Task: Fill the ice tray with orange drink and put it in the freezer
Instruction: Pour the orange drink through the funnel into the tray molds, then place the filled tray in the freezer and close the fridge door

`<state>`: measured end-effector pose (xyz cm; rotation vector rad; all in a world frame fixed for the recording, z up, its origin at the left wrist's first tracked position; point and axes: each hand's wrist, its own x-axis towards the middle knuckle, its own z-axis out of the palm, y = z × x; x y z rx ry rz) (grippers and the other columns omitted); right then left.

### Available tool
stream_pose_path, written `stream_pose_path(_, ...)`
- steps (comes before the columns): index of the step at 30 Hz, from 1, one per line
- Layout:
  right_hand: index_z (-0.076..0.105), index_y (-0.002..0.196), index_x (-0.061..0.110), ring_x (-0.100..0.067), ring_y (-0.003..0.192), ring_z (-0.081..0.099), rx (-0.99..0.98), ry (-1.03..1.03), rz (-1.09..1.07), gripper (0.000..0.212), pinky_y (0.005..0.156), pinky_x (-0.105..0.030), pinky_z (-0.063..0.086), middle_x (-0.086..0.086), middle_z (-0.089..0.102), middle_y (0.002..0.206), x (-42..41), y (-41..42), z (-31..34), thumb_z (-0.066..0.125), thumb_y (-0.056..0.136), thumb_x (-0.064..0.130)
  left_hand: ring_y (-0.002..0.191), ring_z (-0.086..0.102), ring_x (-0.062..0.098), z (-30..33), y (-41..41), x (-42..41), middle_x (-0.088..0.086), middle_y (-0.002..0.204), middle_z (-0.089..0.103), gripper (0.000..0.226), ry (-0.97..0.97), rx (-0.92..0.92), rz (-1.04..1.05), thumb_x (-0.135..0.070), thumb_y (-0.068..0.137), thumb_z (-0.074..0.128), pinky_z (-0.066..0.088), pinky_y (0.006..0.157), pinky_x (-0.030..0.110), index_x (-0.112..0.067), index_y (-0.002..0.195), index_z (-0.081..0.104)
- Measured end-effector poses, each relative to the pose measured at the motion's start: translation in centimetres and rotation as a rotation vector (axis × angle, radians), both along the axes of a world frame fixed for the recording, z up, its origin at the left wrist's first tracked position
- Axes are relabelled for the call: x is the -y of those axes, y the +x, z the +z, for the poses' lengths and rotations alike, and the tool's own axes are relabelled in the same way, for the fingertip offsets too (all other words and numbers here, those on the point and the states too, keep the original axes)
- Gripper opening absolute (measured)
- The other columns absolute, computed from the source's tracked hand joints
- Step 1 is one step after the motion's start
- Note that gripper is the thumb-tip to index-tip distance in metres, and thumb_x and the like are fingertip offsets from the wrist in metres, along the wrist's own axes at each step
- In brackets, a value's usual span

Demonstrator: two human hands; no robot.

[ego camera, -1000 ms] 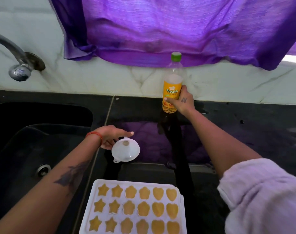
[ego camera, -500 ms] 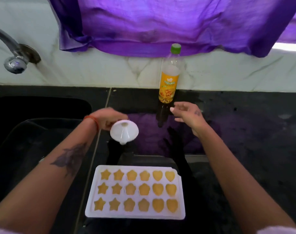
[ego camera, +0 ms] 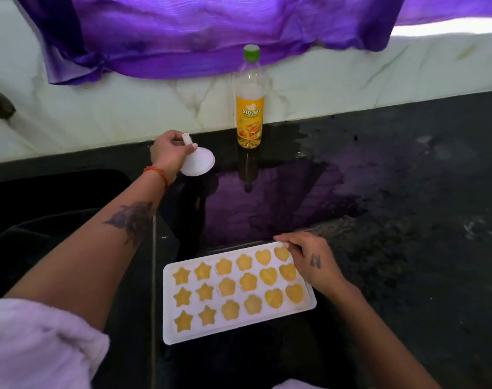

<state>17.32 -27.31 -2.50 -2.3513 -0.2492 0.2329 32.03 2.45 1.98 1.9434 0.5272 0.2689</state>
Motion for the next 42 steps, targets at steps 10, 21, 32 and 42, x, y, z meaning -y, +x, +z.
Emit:
stream_pose_path(10,0.072,0.108,0.015,-0.003,0.092,0.058,0.01,0.074,-0.118,0.025,0.078,0.004,0.037,-0.002,0.07,0.108,-0.3,-0.7,-0.7,0.056,0.091,0.004,0.099,0.061,0.026,-1.8,5.0,0.4,0.009,0.106,0.069,0.024,0.189,0.027,0.018,-0.02,0.08,0.068,0.041,0.075,0.025,-0.011,0.102,0.064)
stream_pose_path(21,0.071,0.108,0.013,-0.003,0.09,0.058,-0.033,0.08,-0.092,0.026,0.076,0.004,0.038,-0.003,0.07,0.107,-0.3,-0.6,-0.3,0.053,0.091,0.004,0.113,0.056,0.031,-2.6,0.7,0.0,0.013,0.126,0.06,0.052,0.354,0.016,-0.183,-0.019,0.079,0.071,0.043,0.095,0.036,-0.012,0.126,0.052)
stream_pose_path(32,0.06,0.124,0.013,-0.026,0.114,0.053,0.188,-0.11,0.158,0.031,0.095,-0.028,0.039,-0.009,0.062,0.122,-1.0,-0.8,1.4,0.049,0.096,0.021,0.108,0.06,0.023,-3.2,-26.2,3.9,0.006,0.119,0.063,0.036,0.555,-0.043,0.004,-0.022,0.083,0.068,0.042,0.091,0.029,-0.014,0.118,0.062)
stream_pose_path(42,0.062,0.12,0.005,-0.029,0.116,0.053,0.375,0.184,0.706,0.03,0.098,-0.023,0.033,-0.013,0.062,0.121,-9.8,-14.2,4.5,0.056,0.093,0.014,0.115,0.057,0.021,-3.8,-48.6,9.3,0.006,0.122,0.062,0.036,0.479,-0.163,0.598,-0.024,0.085,0.066,0.04,0.098,0.027,-0.013,0.119,0.061)
